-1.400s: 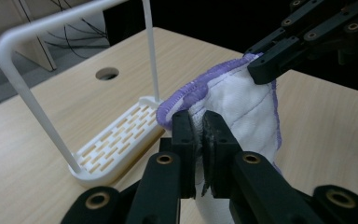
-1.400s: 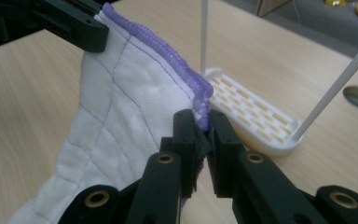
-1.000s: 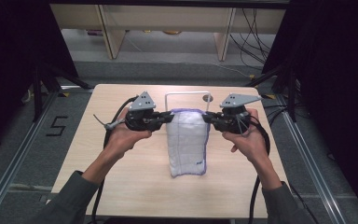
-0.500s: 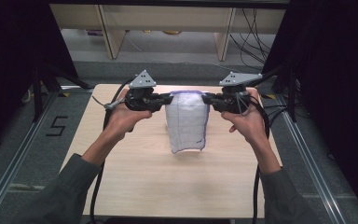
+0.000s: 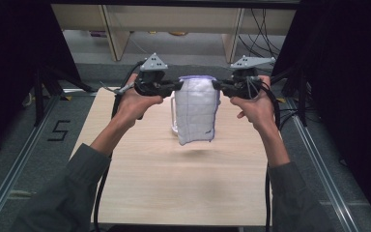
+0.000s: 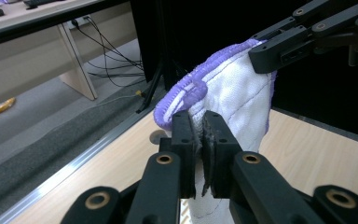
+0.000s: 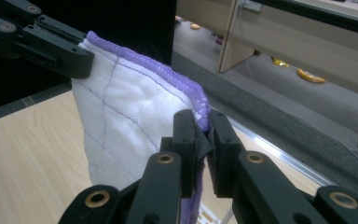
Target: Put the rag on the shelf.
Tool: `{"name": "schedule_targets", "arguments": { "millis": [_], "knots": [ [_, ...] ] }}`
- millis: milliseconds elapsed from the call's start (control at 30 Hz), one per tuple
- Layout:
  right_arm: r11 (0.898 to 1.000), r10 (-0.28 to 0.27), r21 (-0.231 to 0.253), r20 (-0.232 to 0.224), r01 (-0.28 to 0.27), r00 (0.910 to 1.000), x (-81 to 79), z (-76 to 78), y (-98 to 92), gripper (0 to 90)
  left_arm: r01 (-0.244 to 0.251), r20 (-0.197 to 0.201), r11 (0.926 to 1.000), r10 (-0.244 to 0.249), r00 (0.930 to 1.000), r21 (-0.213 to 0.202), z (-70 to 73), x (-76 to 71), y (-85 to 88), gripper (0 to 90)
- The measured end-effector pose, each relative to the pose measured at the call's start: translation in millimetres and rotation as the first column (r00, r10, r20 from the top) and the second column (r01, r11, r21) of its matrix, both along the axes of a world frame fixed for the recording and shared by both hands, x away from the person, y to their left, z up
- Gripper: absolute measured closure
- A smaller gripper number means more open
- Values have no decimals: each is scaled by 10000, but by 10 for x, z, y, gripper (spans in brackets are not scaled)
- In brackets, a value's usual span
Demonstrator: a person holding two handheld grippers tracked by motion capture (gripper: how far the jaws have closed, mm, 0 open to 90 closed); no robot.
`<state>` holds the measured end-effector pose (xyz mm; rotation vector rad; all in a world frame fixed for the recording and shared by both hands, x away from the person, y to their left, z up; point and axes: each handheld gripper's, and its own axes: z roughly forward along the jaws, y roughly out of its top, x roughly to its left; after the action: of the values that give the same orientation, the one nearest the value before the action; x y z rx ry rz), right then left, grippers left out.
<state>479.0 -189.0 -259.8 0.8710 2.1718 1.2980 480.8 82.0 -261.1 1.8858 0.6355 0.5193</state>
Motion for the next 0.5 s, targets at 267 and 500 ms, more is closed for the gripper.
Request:
{"name": "schedule_targets", "arguments": {
  "millis": [267, 500],
  "knots": [
    [9986, -408, 346, 195, 401, 9990, 208, 139, 19, 835, -414, 64, 9980, 417, 9991, -471, 116, 225, -29, 837],
    [9971, -569, 516, 194, 558, 9982, 396, 180, 46, 834, -830, 55, 9946, 835, 9965, -616, 164, 405, -59, 836]
  ]
}}
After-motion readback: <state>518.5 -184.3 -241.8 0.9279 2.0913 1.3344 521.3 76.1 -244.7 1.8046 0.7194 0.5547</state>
